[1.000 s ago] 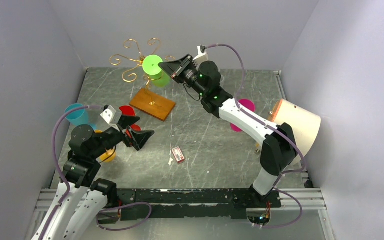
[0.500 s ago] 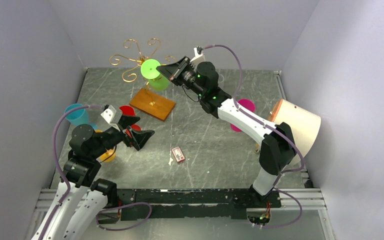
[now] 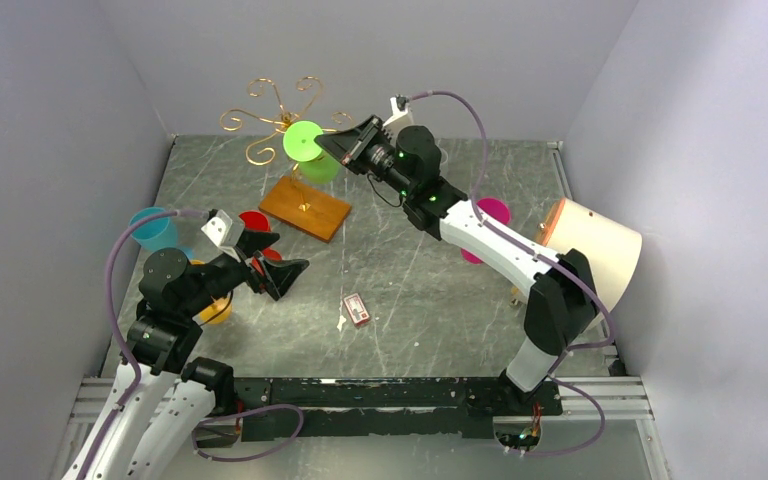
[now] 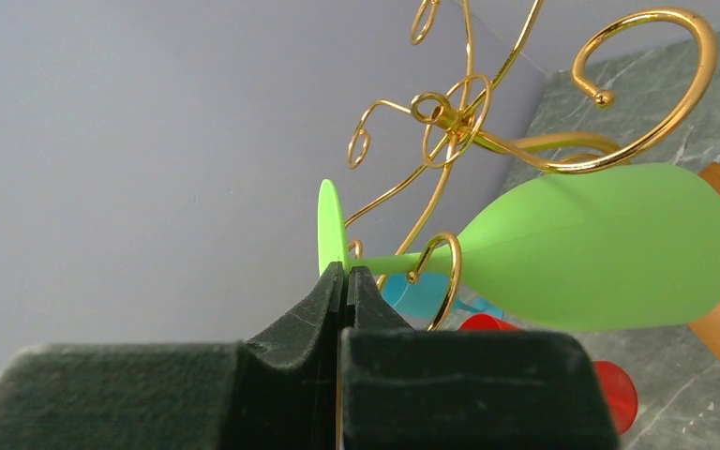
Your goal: Place the wine glass upside down on the wine glass rack
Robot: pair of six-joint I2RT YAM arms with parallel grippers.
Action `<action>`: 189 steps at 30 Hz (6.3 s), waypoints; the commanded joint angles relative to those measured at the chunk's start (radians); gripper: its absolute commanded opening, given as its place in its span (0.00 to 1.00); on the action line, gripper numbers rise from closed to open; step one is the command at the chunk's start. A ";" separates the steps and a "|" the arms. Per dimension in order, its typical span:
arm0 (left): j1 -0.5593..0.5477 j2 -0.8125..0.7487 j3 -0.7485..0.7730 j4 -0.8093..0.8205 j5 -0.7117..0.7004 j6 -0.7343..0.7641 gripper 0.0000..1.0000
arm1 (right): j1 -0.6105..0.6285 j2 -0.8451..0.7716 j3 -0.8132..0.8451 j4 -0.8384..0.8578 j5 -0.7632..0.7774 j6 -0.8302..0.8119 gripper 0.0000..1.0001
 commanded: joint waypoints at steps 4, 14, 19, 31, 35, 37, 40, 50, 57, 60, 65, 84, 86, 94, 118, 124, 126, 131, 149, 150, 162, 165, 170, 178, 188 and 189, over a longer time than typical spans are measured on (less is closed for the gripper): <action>0.000 0.002 -0.002 0.007 -0.018 0.009 0.99 | 0.003 -0.040 -0.016 0.022 -0.025 -0.005 0.00; 0.000 0.005 -0.002 0.006 -0.018 0.011 0.99 | 0.002 -0.031 -0.004 0.011 -0.064 -0.010 0.00; 0.000 0.005 -0.002 0.007 -0.019 0.009 0.99 | 0.002 -0.055 -0.025 0.004 -0.038 -0.021 0.00; 0.000 0.007 -0.002 0.004 -0.028 0.010 0.99 | -0.001 -0.080 -0.057 -0.017 0.030 -0.028 0.00; 0.000 0.016 0.002 -0.002 -0.043 0.011 0.99 | -0.004 -0.082 -0.063 -0.018 0.043 -0.024 0.00; 0.000 0.020 0.005 -0.007 -0.056 0.012 0.99 | -0.006 -0.089 -0.071 -0.017 0.057 -0.022 0.02; 0.001 0.024 0.007 -0.015 -0.098 0.015 0.99 | -0.007 -0.095 -0.080 -0.018 0.074 -0.022 0.05; 0.000 0.043 0.018 -0.067 -0.331 0.053 0.99 | -0.014 -0.122 -0.114 -0.025 0.085 -0.018 0.18; 0.001 0.067 0.050 -0.131 -0.665 -0.016 0.99 | -0.023 -0.181 -0.170 -0.013 0.078 -0.031 0.33; 0.000 0.094 0.064 -0.145 -0.758 -0.035 0.99 | -0.028 -0.230 -0.210 -0.018 0.082 -0.049 0.43; 0.001 0.128 0.112 -0.240 -0.967 -0.263 0.99 | -0.029 -0.340 -0.309 -0.016 0.096 -0.085 0.62; 0.002 0.347 0.239 -0.769 -1.296 -0.877 0.72 | -0.028 -0.696 -0.539 -0.176 0.197 -0.307 0.99; 0.002 0.348 0.221 -0.763 -1.293 -0.893 0.69 | -0.029 -0.698 -0.536 -0.183 0.193 -0.310 0.98; 0.001 0.389 0.156 -0.747 -1.291 -0.935 0.51 | -0.029 -0.685 -0.521 -0.200 0.146 -0.330 0.97; 0.002 0.283 0.253 -0.906 -1.354 -1.038 0.07 | -0.028 -0.671 -0.519 -0.229 0.146 -0.386 0.96; 0.002 0.214 0.309 -0.923 -1.344 -0.994 0.07 | -0.027 -0.691 -0.516 -0.254 0.137 -0.432 0.97; 0.002 0.190 0.327 -0.912 -1.330 -0.955 0.07 | -0.028 -0.701 -0.525 -0.249 0.132 -0.449 0.97; 0.002 0.098 0.342 -0.809 -1.250 -0.813 0.07 | -0.027 -0.726 -0.536 -0.241 0.105 -0.520 0.98; 0.002 -0.161 0.352 -0.557 -0.834 -0.488 0.07 | 0.055 -0.655 -0.500 -0.214 0.085 -0.504 0.77; 0.001 -0.173 0.343 -0.536 -0.804 -0.476 0.07 | 0.080 -0.642 -0.489 -0.220 0.108 -0.509 0.76; 0.002 -0.272 0.272 -0.322 -0.477 -0.429 0.07 | 0.249 -0.481 -0.460 -0.065 0.198 -0.455 0.46; 0.002 -0.270 0.268 -0.295 -0.412 -0.436 0.07 | 0.270 -0.438 -0.445 -0.026 0.180 -0.434 0.41; 0.002 -0.261 0.247 -0.259 -0.344 -0.446 0.07 | 0.317 -0.388 -0.438 0.060 0.185 -0.443 0.35; 0.001 -0.272 0.215 -0.218 -0.313 -0.473 0.07 | 0.344 -0.332 -0.433 0.105 0.173 -0.425 0.35; 0.001 -0.264 0.212 -0.225 -0.308 -0.483 0.07 | 0.354 -0.330 -0.418 0.088 0.209 -0.415 0.16; 0.001 -0.265 0.212 -0.227 -0.309 -0.484 0.07 | 0.354 -0.333 -0.422 0.088 0.212 -0.419 0.12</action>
